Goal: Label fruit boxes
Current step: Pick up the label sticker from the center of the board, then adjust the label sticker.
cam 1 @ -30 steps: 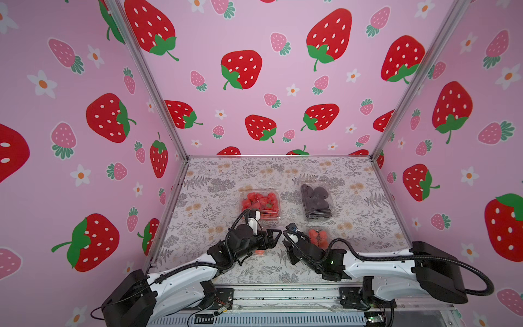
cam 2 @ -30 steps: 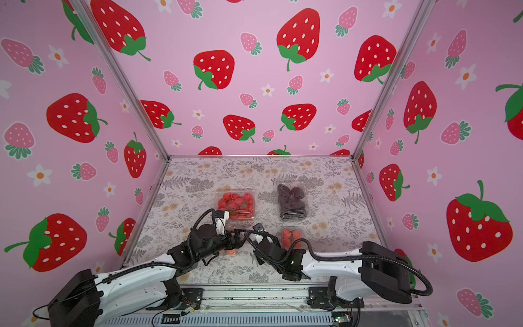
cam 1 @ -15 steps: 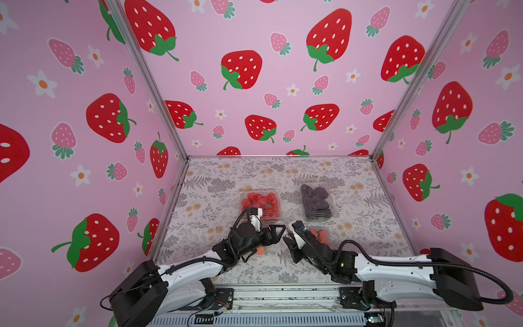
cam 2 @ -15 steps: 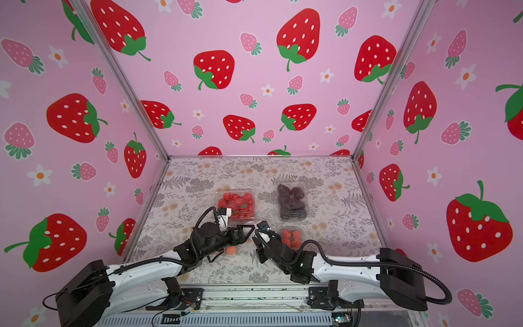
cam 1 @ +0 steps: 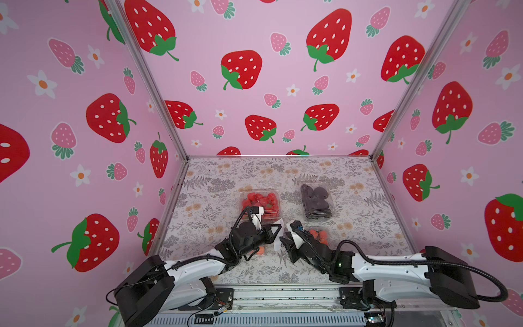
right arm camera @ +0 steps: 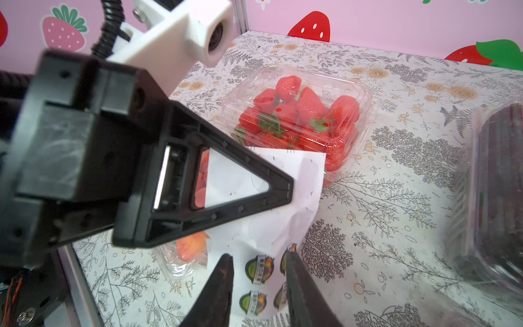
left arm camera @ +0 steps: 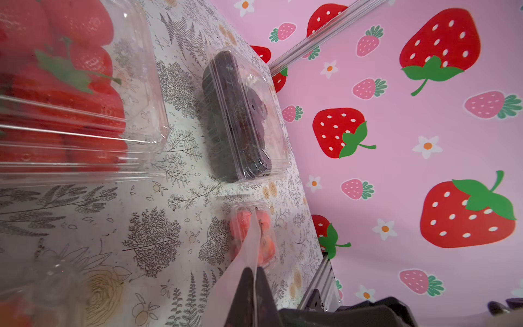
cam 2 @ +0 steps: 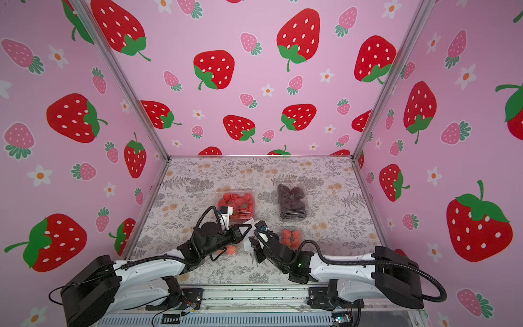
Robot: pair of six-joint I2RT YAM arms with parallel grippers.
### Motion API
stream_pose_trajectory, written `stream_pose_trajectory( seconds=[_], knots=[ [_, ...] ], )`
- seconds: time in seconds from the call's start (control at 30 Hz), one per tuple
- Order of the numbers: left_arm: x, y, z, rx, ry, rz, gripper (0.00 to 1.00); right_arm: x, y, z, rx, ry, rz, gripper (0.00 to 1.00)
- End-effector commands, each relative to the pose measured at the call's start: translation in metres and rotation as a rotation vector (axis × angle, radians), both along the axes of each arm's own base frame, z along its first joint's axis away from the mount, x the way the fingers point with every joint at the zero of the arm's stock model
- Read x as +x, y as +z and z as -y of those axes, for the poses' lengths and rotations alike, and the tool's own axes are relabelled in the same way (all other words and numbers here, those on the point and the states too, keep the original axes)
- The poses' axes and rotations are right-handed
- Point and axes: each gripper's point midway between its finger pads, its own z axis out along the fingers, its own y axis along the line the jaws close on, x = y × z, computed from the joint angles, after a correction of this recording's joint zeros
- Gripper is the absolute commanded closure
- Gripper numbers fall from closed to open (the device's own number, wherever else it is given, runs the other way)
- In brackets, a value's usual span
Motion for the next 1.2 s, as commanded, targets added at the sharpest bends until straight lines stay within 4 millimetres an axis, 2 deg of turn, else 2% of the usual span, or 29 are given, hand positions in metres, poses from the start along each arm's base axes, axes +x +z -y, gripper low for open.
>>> stream_pose_trajectory(
  seconds=[0.0, 0.07, 0.2, 0.3, 0.37, 0.43, 0.53, 0.7, 0.8, 1.0, 1.07, 1.17],
  knots=[
    [0.007, 0.012, 0.005, 0.005, 0.007, 0.02, 1.0, 0.006, 0.003, 0.008, -0.015, 0.002, 0.02, 0.56],
    [0.01, 0.013, 0.005, 0.03, 0.007, 0.031, 1.0, 0.01, 0.001, 0.013, -0.03, 0.068, -0.021, 0.41],
    [0.013, 0.024, 0.013, 0.062, -0.066, 0.096, 1.0, 0.017, 0.003, 0.028, -0.045, 0.166, -0.085, 0.26],
    [0.01, 0.037, 0.022, 0.093, -0.167, 0.171, 1.0, 0.027, 0.012, 0.045, -0.017, 0.202, -0.081, 0.04],
    [0.012, 0.045, 0.022, 0.122, -0.212, 0.224, 1.0, 0.035, 0.015, 0.056, 0.003, 0.207, -0.05, 0.01],
    [0.009, 0.053, 0.025, 0.118, -0.282, 0.265, 1.0, 0.032, 0.022, 0.059, 0.055, 0.253, -0.052, 0.0],
    [0.004, 0.069, 0.03, 0.078, -0.375, 0.321, 1.0, 0.017, 0.04, 0.056, 0.138, 0.371, -0.014, 0.04],
    [-0.011, 0.097, 0.034, 0.054, -0.486, 0.431, 1.0, -0.003, 0.06, 0.048, 0.227, 0.55, 0.007, 0.19],
    [-0.016, 0.109, 0.034, 0.038, -0.51, 0.476, 1.0, 0.003, 0.057, 0.046, 0.226, 0.553, -0.018, 0.22],
    [-0.031, 0.131, 0.037, -0.025, -0.574, 0.555, 1.0, 0.006, 0.065, 0.044, 0.265, 0.6, -0.038, 0.29],
    [-0.034, 0.134, 0.038, -0.028, -0.588, 0.579, 1.0, -0.001, 0.073, 0.043, 0.3, 0.642, -0.037, 0.34],
    [-0.035, 0.134, 0.04, -0.032, -0.598, 0.579, 1.0, -0.013, 0.08, 0.044, 0.315, 0.693, -0.06, 0.51]
  ],
)
